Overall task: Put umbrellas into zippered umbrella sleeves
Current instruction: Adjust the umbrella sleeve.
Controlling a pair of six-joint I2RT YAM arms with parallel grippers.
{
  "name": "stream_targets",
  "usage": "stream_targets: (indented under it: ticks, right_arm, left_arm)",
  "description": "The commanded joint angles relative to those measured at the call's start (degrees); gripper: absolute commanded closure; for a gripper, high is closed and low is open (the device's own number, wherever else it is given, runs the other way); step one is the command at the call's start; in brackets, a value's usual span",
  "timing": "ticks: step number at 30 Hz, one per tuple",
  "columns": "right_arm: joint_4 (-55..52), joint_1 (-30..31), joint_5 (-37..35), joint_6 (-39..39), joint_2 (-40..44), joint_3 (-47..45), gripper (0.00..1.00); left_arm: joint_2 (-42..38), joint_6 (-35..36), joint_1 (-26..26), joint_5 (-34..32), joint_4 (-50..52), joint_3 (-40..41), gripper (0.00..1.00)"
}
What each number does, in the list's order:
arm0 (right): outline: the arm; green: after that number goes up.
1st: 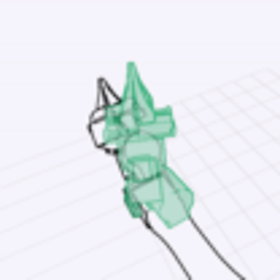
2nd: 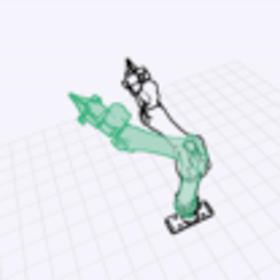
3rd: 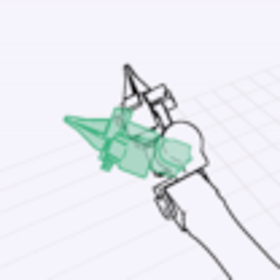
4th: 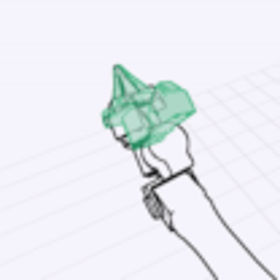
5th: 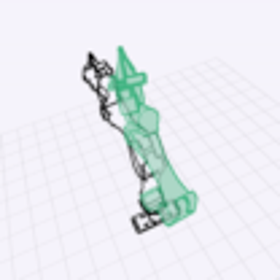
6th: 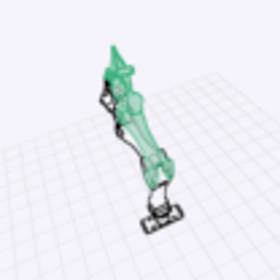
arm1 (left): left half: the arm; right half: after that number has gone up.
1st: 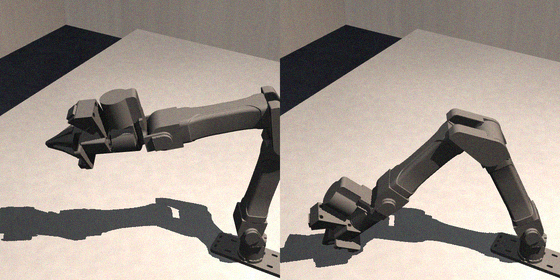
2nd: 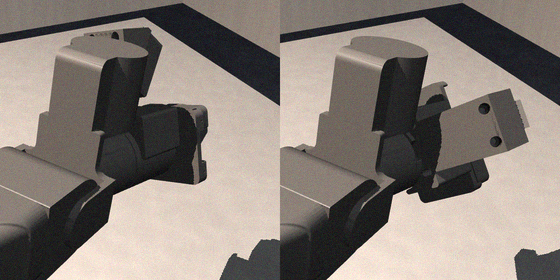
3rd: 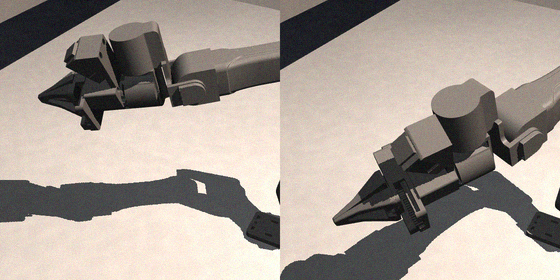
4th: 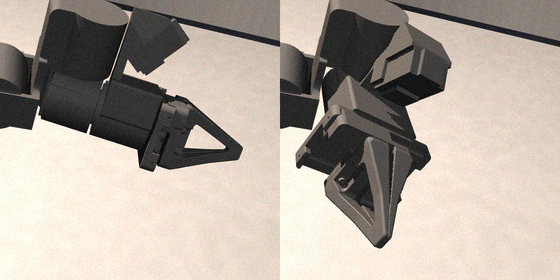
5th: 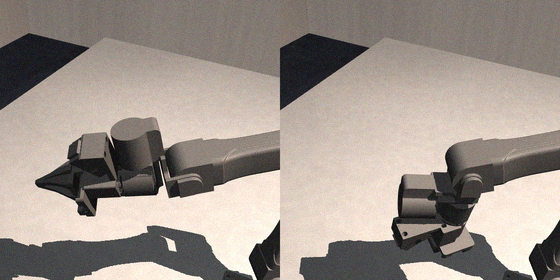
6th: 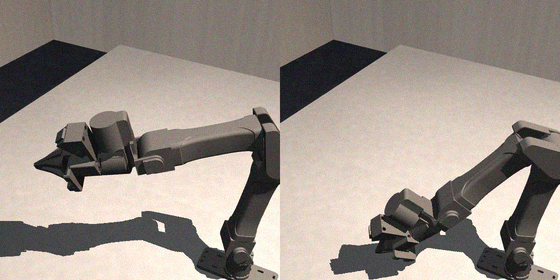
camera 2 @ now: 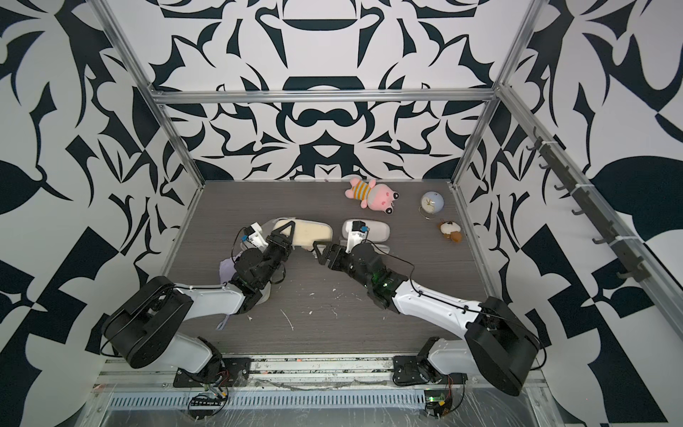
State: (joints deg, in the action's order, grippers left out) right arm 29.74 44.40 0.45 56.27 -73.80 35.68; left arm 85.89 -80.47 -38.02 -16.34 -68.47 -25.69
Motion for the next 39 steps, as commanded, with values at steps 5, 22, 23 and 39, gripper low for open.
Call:
stream_targets:
  ticks: [5,22,23,39]
  right_arm:
    - [23.1,0.1,2.6,9.9,-8.6,2.1,0.12]
    - [17.6,-13.2,27.9,9.8,-8.7,2.7,0.9]
    - [13.4,-13.8,32.7,7.8,-8.2,4.4,0.92]
    - [-14.9,-14.9,62.5,-12.9,-13.3,20.8,0.93]
  left_arm:
    - [1.2,-2.0,-5.4,-5.2,-6.0,-3.6,0.79]
    - [-21.0,20.5,23.0,45.1,47.4,-5.5,0.2]
    - [-21.3,25.2,23.8,47.9,53.8,-8.9,0.19]
    - [-5.3,31.7,15.1,70.5,56.7,-21.6,0.14]
